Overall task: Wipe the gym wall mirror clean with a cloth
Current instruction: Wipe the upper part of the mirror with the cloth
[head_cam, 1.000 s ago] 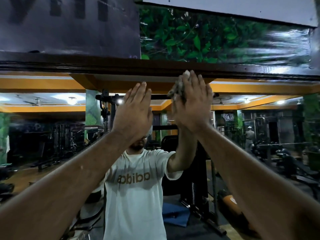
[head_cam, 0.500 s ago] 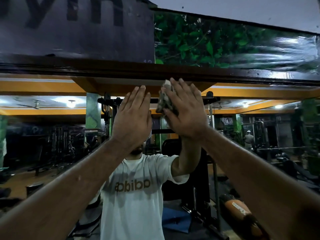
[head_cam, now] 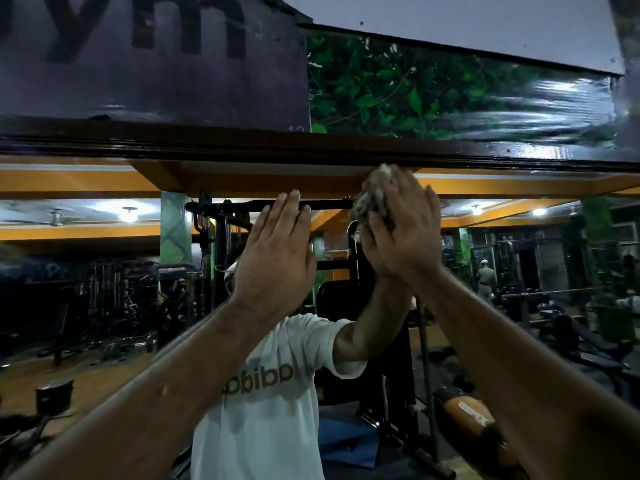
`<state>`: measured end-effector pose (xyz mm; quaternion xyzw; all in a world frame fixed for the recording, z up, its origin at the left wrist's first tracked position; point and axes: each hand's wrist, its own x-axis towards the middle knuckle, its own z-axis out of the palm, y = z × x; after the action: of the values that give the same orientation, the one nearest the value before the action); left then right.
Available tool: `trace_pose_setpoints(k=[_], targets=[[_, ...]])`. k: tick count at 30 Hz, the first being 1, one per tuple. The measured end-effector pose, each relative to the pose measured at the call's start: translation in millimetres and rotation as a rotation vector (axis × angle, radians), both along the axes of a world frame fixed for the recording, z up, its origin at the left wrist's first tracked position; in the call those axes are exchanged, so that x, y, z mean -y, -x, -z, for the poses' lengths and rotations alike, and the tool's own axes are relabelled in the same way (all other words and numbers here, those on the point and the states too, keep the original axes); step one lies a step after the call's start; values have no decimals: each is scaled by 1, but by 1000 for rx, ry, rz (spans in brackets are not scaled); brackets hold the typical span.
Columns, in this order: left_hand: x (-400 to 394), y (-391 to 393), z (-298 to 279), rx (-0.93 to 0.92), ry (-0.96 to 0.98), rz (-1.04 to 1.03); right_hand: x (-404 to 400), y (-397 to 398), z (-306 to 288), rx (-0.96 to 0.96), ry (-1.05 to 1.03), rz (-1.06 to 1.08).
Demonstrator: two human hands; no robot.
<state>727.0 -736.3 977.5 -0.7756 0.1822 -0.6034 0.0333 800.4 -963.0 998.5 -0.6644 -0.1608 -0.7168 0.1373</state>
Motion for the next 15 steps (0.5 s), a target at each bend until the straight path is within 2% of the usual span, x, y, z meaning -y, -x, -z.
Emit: trace_pose_setpoints(k=[2,3,4,7,8,10,13,14,15], targets=[[-3,1,1,-11,-12,10,-21,4,4,-11,-185,-33],[-4,1,1,-7,-8,20,-32,6,11,-28,-174,-48],[-5,1,1,1,2,31,-41,10,21,-39,-74,-48],[-14,3,3,50,36,22,-32,14,44,-15,432,1],[-17,4,3,56,40,12,-20,12,40,-12,489,25],[-22,4,2,44,39,-2,-4,4,25,-18,329,54],[-26,2,1,25,20,-19,-29,10,11,-29,-117,30],[-27,1,1,20,14,-12,-45,14,12,-53,-130,-10],[-28,1,1,18,16,5,-59,18,17,-69,-27,-33]])
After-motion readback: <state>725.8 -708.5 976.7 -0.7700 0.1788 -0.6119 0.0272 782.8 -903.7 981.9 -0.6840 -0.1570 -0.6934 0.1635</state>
